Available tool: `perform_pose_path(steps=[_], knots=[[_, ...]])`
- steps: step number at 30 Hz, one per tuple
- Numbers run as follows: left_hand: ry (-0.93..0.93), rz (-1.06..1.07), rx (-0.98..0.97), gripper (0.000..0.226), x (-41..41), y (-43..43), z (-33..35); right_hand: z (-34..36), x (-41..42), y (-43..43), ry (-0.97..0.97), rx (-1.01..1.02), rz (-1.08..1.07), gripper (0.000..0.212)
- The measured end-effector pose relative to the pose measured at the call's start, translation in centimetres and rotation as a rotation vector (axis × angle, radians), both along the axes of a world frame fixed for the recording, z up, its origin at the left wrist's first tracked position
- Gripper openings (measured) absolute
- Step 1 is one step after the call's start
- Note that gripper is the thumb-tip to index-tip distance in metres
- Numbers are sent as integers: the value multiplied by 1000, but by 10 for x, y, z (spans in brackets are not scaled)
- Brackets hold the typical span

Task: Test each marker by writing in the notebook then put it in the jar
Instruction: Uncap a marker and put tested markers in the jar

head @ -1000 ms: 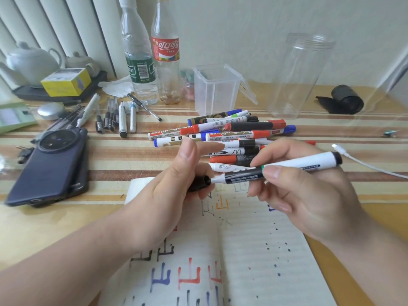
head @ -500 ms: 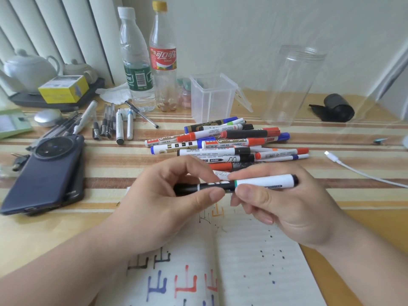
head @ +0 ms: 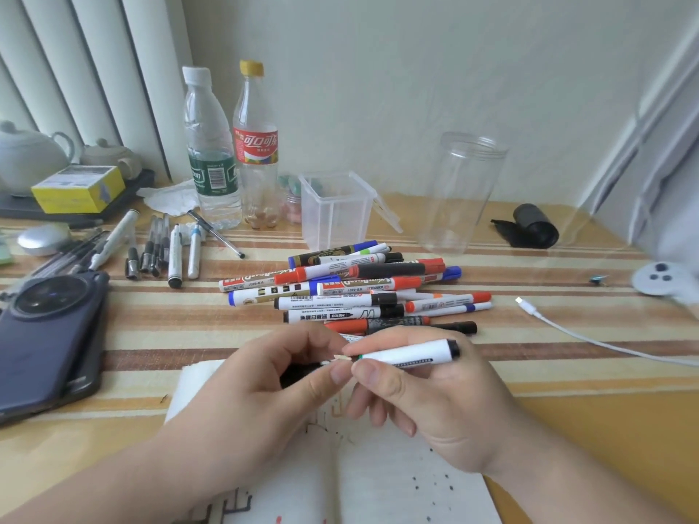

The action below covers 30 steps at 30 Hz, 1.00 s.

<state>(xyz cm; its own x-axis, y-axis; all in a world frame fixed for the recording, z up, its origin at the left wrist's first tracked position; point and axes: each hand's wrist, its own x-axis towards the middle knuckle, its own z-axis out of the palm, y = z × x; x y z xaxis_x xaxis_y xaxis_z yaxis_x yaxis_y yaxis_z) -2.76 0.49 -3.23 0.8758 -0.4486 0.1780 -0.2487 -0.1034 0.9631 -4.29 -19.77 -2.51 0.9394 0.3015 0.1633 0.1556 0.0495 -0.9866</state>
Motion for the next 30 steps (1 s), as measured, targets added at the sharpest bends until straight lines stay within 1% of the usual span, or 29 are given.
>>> perform_pose_path(steps=[2,4,6,8,9,10,12,13,15,17,19,21,23,25,26,28,29,30], knots=[[-31,-42,87,15,0,-3,-1,1,4,1,1,14,-28,11],[-69,-41,167,17,-3,-6,0,1,7,0,6,21,-57,8],[-120,47,262,16,-7,-9,2,1,8,0,14,16,-96,5],[-134,149,330,13,-8,-12,7,-1,9,-2,16,9,-131,9],[-143,161,355,14,-7,-13,10,1,9,-3,5,-6,-144,9],[-147,152,400,16,-6,-17,17,4,10,-5,-6,-27,-164,9],[-123,97,579,8,1,-27,35,12,16,-8,-4,-62,-236,10],[-107,69,669,9,7,-33,44,18,20,-10,1,-83,-285,10],[-97,67,755,20,23,-48,60,30,30,-15,-5,-144,-391,17],[-116,135,740,25,42,-63,69,44,43,-22,-7,-172,-501,27],[-129,228,678,30,56,-73,73,56,62,-33,-12,-203,-594,35],[-129,292,567,24,61,-79,73,69,86,-47,-36,-230,-674,39],[-131,343,431,20,61,-82,69,83,111,-61,-93,-293,-748,28],[-129,387,314,21,60,-84,62,96,135,-75,-168,-457,-842,13],[-124,407,268,22,59,-85,58,102,146,-81,-198,-537,-879,9],[-114,432,205,23,60,-89,52,108,166,-90,-209,-664,-898,20],[-109,428,195,23,61,-90,50,109,177,-93,-186,-728,-885,18],[-105,422,195,23,62,-92,47,108,187,-95,-146,-800,-862,12]])
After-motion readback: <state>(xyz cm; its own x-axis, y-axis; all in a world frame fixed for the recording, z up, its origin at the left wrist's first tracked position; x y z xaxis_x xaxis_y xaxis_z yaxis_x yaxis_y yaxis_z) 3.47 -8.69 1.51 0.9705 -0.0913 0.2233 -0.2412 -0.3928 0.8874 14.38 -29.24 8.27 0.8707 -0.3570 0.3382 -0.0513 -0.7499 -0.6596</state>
